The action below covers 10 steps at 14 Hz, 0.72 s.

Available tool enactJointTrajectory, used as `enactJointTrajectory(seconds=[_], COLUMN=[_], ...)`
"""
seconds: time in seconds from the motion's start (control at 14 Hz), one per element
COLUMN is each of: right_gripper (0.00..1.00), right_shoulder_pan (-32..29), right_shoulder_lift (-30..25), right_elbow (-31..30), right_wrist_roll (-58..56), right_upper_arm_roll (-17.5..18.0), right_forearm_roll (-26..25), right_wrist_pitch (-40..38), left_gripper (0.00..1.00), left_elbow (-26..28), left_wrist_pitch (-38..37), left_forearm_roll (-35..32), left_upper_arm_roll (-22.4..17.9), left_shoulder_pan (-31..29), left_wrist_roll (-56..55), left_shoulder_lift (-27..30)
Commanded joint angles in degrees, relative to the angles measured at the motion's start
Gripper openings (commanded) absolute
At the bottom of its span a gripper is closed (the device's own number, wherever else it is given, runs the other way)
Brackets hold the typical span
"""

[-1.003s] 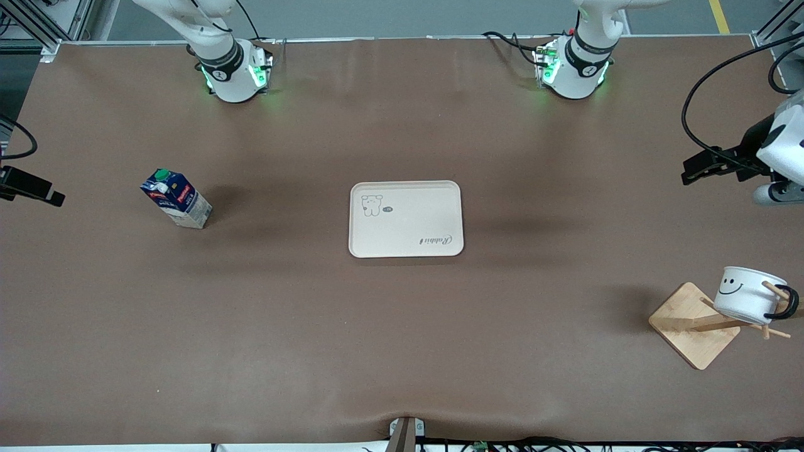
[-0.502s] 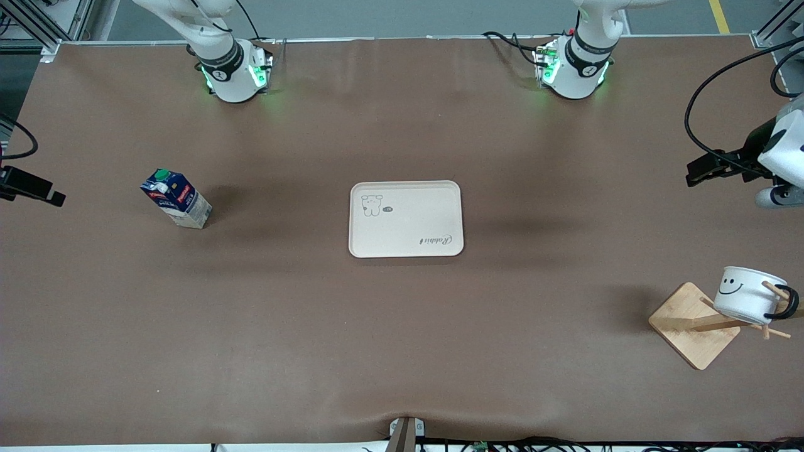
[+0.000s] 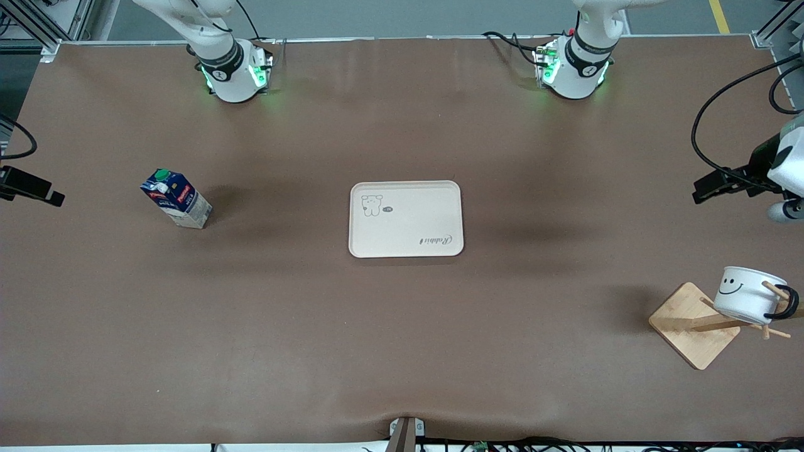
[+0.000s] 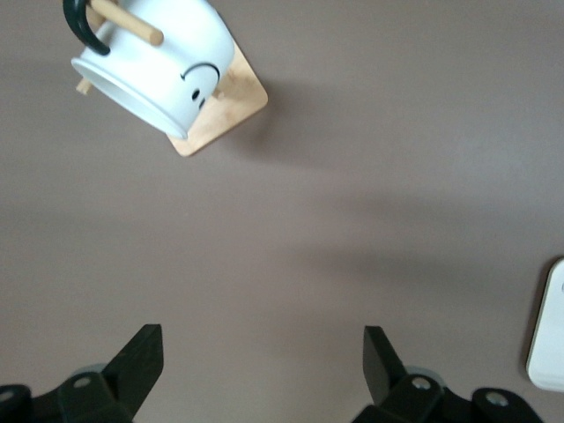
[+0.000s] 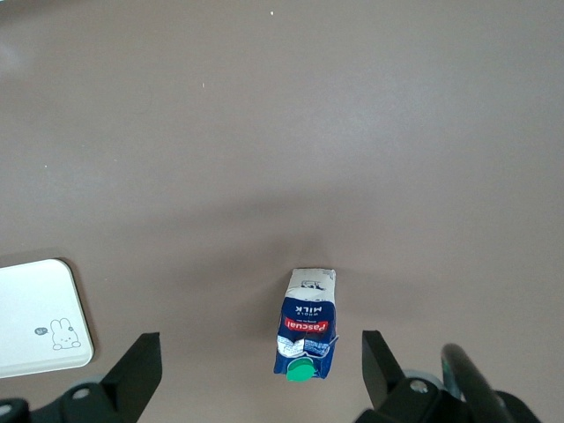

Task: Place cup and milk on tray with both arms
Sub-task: 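Move the left gripper toward the white mug on the wooden stand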

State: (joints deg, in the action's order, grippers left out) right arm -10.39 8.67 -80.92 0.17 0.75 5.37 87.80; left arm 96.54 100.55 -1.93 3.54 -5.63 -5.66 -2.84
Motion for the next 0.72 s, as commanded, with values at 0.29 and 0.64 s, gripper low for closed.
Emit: enactJointTrajectory(seconds=[0.29,0.64], right_gripper=[1.0,1.0], right_shoulder_pan=[0.01,0.19], right_shoulder_lift=[-0.68,-0.85], right_elbow=[-0.55,-0.73], right_wrist_roll=[0.18,0.1], right_upper_arm_roll=[0.4,0.48], right_forearm_roll=[-0.01,-1.4], right_wrist_pitch=[-0.08,-0.17], left_gripper=[1.0,1.0], left_elbow=[6.47,3.4], left_wrist_pitch=[10.19,9.93], left_forearm_roll=[3.69,3.6], left_upper_arm_roll=[0.5,0.42], left_shoulder_pan=[-3.51,-3.86], left_wrist_roll=[-0.49,1.09], left_shoulder_lift=[1.34,-0.94])
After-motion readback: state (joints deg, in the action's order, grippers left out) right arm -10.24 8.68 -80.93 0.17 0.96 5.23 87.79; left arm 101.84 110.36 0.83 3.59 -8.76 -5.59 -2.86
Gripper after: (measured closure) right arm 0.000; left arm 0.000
